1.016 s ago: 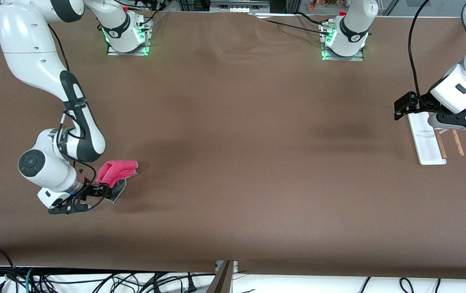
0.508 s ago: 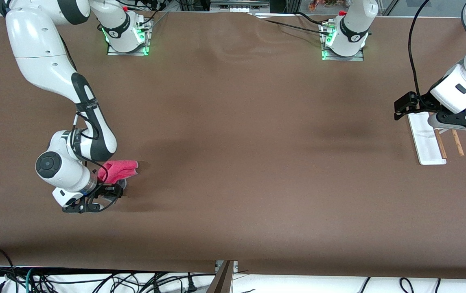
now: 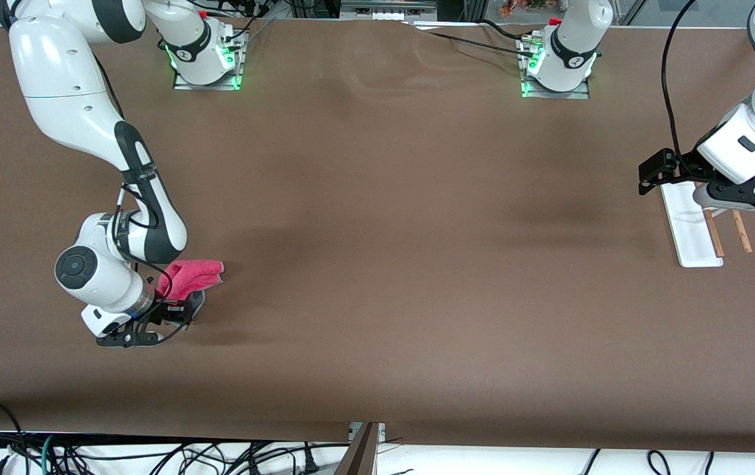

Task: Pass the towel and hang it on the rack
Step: 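Lower the right gripper onto the pink towel and close it, then lift the towel with the right gripper while the left gripper approaches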

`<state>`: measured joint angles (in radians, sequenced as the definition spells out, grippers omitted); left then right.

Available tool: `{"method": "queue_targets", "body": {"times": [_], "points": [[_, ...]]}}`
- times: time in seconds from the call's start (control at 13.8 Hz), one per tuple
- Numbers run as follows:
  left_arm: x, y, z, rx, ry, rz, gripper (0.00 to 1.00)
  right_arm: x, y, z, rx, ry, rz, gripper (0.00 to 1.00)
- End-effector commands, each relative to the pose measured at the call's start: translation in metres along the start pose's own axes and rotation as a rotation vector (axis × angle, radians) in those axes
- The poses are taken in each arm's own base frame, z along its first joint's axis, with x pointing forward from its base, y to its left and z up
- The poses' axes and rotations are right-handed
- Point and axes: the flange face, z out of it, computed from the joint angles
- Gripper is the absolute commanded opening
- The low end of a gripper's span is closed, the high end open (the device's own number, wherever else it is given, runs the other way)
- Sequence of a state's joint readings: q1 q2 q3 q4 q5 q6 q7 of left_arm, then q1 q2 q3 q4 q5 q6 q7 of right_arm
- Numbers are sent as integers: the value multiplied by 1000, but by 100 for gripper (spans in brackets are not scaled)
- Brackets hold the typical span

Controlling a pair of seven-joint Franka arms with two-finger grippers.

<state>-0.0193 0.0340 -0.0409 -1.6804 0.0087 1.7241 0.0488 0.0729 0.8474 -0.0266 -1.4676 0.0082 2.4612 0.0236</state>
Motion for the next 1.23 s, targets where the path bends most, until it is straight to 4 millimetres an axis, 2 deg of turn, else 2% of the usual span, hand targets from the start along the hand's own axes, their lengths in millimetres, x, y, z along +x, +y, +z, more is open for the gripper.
{"method": "queue_targets", "body": {"times": [0.0, 0.22, 0.51, 0.65, 0.87, 1.02, 1.16], "points": [[2, -3, -5, -21, -2, 14, 100, 4, 3, -4, -3, 4, -14, 32], [2, -3, -5, -21, -2, 15, 100, 0, 4, -4, -3, -38, -35, 0], [2, -3, -5, -21, -2, 14, 100, 1, 1, -15, -2, -54, -44, 0], [2, -3, -5, -21, -2, 14, 100, 2, -5, -42, 9, -98, -46, 0], [2, -3, -5, -21, -2, 14, 100, 22, -9, -105, 18, -174, -50, 0], [2, -3, -5, -21, -2, 15, 100, 28, -15, -139, 24, -226, -58, 0], [2, -3, -5, -21, -2, 15, 100, 30, -31, -177, 44, -248, -78, 0]]}}
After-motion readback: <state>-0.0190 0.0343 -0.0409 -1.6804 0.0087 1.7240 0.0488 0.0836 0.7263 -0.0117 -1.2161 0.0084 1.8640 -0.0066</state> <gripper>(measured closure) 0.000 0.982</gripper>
